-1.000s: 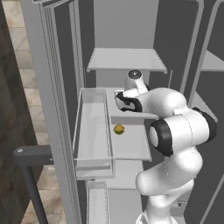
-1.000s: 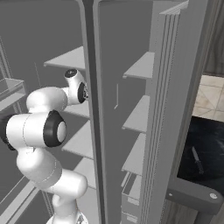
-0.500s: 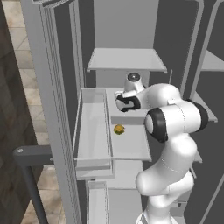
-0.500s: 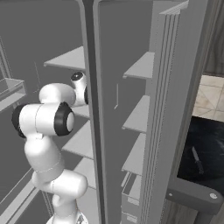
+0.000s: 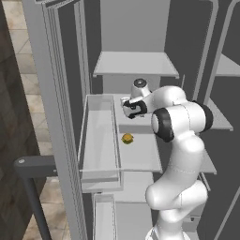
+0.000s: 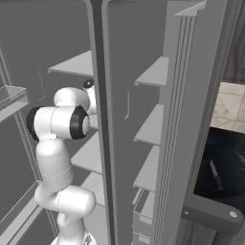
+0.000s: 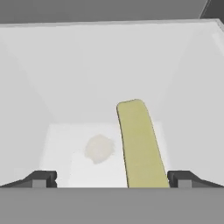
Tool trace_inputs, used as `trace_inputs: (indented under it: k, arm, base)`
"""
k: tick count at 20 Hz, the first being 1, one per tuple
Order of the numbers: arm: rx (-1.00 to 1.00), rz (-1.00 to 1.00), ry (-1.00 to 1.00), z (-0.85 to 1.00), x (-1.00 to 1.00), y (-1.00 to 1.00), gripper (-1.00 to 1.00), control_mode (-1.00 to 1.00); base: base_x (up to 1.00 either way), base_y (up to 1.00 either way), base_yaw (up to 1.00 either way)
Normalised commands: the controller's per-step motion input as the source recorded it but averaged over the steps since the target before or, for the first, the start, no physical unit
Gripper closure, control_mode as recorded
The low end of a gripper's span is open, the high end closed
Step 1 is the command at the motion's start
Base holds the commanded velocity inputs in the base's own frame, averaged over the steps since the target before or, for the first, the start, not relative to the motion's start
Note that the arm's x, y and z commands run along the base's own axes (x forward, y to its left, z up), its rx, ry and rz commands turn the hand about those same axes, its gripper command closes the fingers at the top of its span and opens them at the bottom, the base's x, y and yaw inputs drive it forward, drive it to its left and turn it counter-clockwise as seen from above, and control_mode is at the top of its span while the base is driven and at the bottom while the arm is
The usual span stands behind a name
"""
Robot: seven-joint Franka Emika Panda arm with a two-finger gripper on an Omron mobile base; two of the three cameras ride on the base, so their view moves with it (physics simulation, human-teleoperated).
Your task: Retrieve the butter from the fridge and place it on a plate on the dining table. Then retrieve the butter knife by the fridge and place it near the plate.
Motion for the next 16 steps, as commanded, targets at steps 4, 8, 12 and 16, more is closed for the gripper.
trace_inputs:
  k: [4,8,12,16]
  arm:
    - [-0.01,0.00,0.14,-0.01,0.52,-0.04,-1.00,-1.00]
    - [-0.05,0.00,0.21,-0.17,0.21,-0.05,-1.00,-1.00]
    - [-0.08,0.00,0.16,-0.32,0.11,0.00,-1.00,-1.00]
    - [-0.06,-0.01,0.08,-0.46,0.04,-0.19,-1.00,-1.00]
  base:
    - [0.00,0.00,0.00]
    - [0.00,0.00,0.00]
    - [0.00,0.00,0.00]
    - [0.00,0.00,0.00]
